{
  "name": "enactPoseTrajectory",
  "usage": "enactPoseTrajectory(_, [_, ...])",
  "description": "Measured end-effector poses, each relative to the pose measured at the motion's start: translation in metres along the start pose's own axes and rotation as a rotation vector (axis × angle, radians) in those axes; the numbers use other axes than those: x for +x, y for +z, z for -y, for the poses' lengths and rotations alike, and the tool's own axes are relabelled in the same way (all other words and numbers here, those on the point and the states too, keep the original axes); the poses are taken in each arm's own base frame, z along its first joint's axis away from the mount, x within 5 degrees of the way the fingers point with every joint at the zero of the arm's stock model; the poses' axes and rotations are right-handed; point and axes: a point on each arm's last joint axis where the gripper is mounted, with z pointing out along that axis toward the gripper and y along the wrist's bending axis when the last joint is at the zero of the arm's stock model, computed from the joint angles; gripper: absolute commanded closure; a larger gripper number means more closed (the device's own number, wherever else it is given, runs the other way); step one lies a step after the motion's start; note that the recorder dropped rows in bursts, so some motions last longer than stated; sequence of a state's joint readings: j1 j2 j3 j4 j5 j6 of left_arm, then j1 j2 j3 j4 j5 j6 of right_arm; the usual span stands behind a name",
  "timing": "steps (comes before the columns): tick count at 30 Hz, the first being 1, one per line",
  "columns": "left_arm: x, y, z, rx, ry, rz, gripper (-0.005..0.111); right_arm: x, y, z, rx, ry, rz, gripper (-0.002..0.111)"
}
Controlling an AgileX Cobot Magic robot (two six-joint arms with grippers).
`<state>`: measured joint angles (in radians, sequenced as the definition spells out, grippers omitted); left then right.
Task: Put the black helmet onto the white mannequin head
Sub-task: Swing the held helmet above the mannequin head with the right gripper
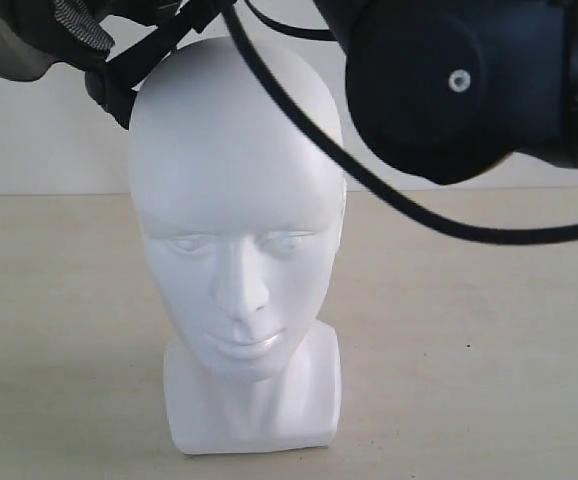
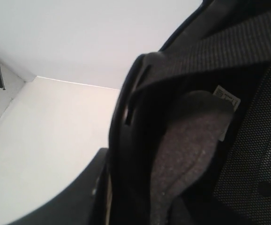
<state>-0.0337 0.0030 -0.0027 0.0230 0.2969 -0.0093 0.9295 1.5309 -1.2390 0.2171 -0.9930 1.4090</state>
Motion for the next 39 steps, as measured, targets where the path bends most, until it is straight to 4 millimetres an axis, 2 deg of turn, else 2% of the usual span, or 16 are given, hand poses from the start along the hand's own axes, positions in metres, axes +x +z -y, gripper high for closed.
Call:
enactPoseTrajectory(5, [0.000,0.000,0.000,0.000,0.000,0.000,0.102,-0.003,-0.009,-0.010,0.005,-0.008,0.007,0.109])
enactPoseTrajectory(11, [0.000,0.000,0.000,0.000,0.000,0.000,0.102,0.008,-0.013,-0.011,0.019,0.036,0.009,0.109])
enactPoseTrajectory(14, [0.000,0.000,0.000,0.000,0.000,0.000,0.102,0.012,-0.015,-0.009,0.035,0.039,-0.001,0.109])
enactPoseTrajectory(22, [0.000,0.000,0.000,0.000,0.000,0.000,0.102,0.006,-0.034,0.004,0.054,0.036,0.035,0.109])
enactPoseTrajectory(29, [0.000,0.000,0.000,0.000,0.000,0.000,0.102,0.004,-0.039,0.005,0.036,0.027,0.046,0.109])
enactPoseTrajectory(39, [0.000,0.000,0.000,0.000,0.000,0.000,0.102,-0.004,-0.063,0.009,0.058,0.024,0.075,0.109])
